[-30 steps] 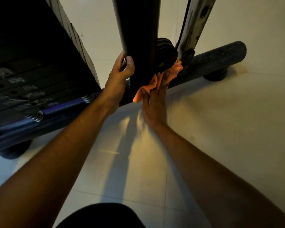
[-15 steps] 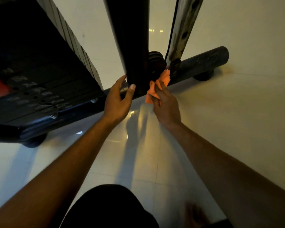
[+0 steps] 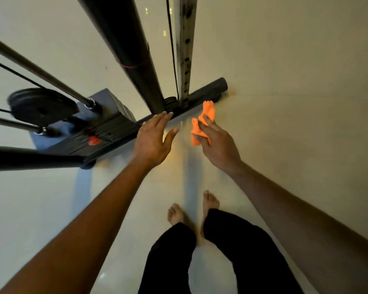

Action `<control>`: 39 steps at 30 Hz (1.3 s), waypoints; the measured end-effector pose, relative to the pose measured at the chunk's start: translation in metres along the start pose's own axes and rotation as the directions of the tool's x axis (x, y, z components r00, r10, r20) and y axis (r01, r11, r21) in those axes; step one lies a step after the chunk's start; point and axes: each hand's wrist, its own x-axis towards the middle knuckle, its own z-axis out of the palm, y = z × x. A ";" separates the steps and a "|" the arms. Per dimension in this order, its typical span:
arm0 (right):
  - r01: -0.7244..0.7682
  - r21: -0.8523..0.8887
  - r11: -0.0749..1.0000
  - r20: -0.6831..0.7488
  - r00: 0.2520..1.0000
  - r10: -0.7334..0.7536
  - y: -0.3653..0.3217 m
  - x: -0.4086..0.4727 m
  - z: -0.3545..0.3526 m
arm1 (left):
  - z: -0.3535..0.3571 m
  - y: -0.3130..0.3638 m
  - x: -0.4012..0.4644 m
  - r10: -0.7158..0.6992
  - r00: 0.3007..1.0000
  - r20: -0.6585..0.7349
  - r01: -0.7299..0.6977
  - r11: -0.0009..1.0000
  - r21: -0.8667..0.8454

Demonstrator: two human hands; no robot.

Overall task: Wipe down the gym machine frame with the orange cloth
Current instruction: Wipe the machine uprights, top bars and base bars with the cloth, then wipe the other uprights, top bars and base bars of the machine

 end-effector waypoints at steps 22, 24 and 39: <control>-0.103 -0.050 0.993 -0.223 0.971 0.089 -0.006 -0.156 -0.426 | -0.151 0.381 -0.054 0.280 0.956 0.085 -0.291 0.943 0.160; -0.073 -0.072 0.995 -0.214 0.975 0.056 0.022 -0.148 -0.457 | -0.141 0.415 -0.035 0.266 0.961 0.071 -0.275 0.947 0.165; 0.064 -0.111 0.992 -0.069 0.995 -0.072 0.126 0.042 -0.579 | -0.126 0.498 0.148 0.132 0.990 -0.057 -0.123 0.984 0.129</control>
